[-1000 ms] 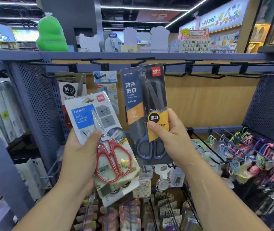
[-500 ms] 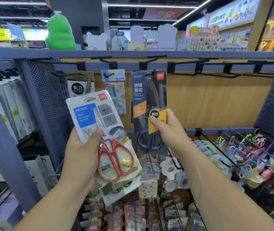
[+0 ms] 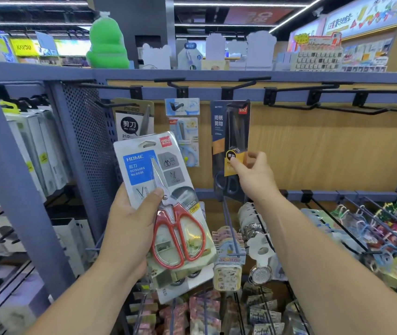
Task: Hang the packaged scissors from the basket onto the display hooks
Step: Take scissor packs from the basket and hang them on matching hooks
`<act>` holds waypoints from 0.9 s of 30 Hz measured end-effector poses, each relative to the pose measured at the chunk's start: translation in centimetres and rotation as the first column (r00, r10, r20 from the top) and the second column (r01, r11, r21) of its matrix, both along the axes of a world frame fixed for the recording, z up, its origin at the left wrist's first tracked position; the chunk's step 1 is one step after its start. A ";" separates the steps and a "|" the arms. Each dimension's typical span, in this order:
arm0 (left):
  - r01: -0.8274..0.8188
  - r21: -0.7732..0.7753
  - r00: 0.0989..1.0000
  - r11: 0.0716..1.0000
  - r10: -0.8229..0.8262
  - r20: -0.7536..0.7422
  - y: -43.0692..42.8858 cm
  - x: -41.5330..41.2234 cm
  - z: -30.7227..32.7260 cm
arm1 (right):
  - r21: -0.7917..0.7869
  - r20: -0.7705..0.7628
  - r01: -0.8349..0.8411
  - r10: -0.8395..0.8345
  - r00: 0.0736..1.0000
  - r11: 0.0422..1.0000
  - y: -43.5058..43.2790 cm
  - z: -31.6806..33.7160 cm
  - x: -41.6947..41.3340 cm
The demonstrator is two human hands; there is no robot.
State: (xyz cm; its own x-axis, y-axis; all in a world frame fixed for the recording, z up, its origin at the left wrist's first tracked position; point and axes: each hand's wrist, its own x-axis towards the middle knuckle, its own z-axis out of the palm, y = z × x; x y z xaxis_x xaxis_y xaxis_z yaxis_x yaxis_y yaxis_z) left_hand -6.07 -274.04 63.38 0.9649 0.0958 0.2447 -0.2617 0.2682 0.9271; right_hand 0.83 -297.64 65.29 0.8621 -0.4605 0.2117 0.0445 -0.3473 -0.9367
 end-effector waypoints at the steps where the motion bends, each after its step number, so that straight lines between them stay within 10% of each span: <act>1: 0.008 -0.005 1.000 1.000 -0.008 -0.003 0.1 0.0 0.0 | -0.029 0.059 0.045 -0.043 0.997 0.999 0.5 -0.1 -1.0; 8: 0.045 -0.043 0.999 0.998 -0.045 0.009 -0.9 0.4 0.1 | -0.049 -0.037 -0.557 0.555 0.831 0.829 6.6 -2.4 -9.4; 20: 0.316 -0.253 0.922 0.914 -0.359 -0.144 -1.5 -1.0 -0.2 | 0.443 0.252 -0.462 0.388 0.887 0.768 6.4 -4.2 -10.5; 27: 0.311 -0.297 0.910 0.903 -0.373 -0.183 -2.4 -3.6 -1.3 | 0.476 0.350 -0.452 0.309 0.884 0.755 7.4 -4.4 -10.6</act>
State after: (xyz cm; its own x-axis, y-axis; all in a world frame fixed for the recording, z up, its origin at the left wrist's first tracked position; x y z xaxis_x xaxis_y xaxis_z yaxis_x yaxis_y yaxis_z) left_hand -9.63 -276.40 62.10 0.9748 -0.2215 0.0246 0.1011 0.5379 0.8369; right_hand -9.78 -290.28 60.85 0.9456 -0.2041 0.2535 0.3061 0.2935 -0.9056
